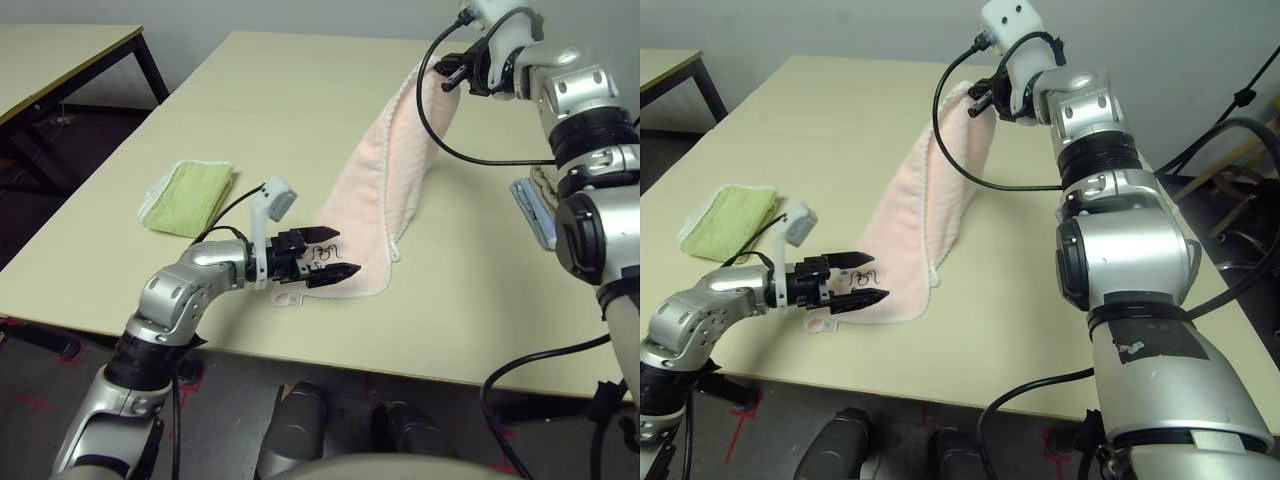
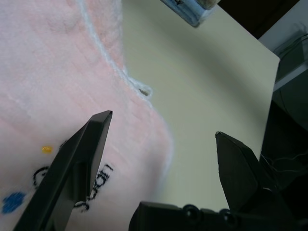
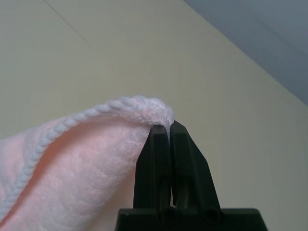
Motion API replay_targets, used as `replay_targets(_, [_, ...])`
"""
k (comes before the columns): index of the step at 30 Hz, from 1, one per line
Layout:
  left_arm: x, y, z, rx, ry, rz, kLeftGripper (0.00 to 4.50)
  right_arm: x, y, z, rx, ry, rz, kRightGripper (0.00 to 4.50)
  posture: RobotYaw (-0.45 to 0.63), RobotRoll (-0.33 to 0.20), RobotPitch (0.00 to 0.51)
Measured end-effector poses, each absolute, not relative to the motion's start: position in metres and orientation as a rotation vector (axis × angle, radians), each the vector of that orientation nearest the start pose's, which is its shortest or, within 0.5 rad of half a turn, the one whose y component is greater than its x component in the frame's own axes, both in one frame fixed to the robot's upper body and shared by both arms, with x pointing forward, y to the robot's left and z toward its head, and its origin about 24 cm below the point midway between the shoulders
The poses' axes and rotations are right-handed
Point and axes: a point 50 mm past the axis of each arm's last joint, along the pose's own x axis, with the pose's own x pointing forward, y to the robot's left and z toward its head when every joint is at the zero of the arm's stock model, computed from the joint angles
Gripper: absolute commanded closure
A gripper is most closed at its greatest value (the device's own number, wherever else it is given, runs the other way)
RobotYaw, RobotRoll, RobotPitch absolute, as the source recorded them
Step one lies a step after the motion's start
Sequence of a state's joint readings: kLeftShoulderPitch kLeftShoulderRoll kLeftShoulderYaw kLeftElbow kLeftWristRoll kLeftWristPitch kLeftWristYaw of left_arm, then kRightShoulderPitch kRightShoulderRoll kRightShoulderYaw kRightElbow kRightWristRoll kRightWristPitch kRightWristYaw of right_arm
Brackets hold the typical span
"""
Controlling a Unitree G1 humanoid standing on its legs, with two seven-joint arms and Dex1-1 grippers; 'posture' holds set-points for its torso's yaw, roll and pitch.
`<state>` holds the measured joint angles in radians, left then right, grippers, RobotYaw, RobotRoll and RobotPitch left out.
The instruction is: Fold the towel and set it aside.
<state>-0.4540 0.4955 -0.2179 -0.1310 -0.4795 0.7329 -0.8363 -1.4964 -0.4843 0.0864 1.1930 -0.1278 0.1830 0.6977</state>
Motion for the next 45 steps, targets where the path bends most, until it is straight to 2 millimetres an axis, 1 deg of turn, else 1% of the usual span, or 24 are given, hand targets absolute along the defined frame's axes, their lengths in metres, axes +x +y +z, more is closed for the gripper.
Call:
replay_targets(3, [0.292,0.105,0.118,0.075,0.370,-1.148,0.00,0.420,-0.178,0.297,-0.535,0.046,0.463,4.48,0.23,0.000,0.102])
replay_targets(6, [0.301,0.095,0.115,0.080,0.395,-1.133,0.00,0.421,-0.176,0.293,-0.530,0.055,0.446,4.48,0.21,0.000,0.103])
replay_targets(9, [0.302,0.086,0.112,0.056,0.437,-1.152,0.00,0.423,-0.170,0.291,-0.529,0.053,0.450,4.48,0.20,0.000,0.101])
replay_targets(15, [0.299,0.079,0.107,0.103,0.547,-1.189,0.00,0.423,-0.168,0.291,-0.531,0.040,0.446,4.48,0.20,0.000,0.105])
replay_targets(18, [0.300,0.075,0.101,0.149,0.609,-1.182,0.00,0.423,-0.169,0.291,-0.531,0.040,0.441,4.48,0.21,0.000,0.109])
replay_targets(22, [0.302,0.066,0.098,0.163,0.623,-1.168,0.00,0.423,-0.168,0.291,-0.530,0.039,0.441,4.48,0.21,0.000,0.114])
replay_targets(27, [0.303,0.062,0.096,0.199,0.639,-1.141,0.00,0.423,-0.168,0.291,-0.530,0.039,0.445,4.48,0.22,0.000,0.118])
replay_targets(31, [0.304,0.060,0.090,0.230,0.663,-1.116,0.00,0.423,-0.164,0.293,-0.529,0.032,0.461,4.48,0.22,0.000,0.116])
replay_targets(34, [0.304,0.060,0.089,0.231,0.667,-1.111,0.62,0.423,-0.163,0.295,-0.529,0.028,0.464,4.50,0.22,0.000,0.113])
replay_targets(36, [0.305,0.061,0.089,0.236,0.670,-1.105,1.23,0.423,-0.163,0.295,-0.529,0.029,0.468,4.50,0.21,0.000,0.110])
replay_targets(45, [0.307,0.069,0.087,0.226,0.682,-1.082,4.31,0.422,-0.170,0.297,-0.531,0.029,0.459,4.50,0.21,0.000,0.098])
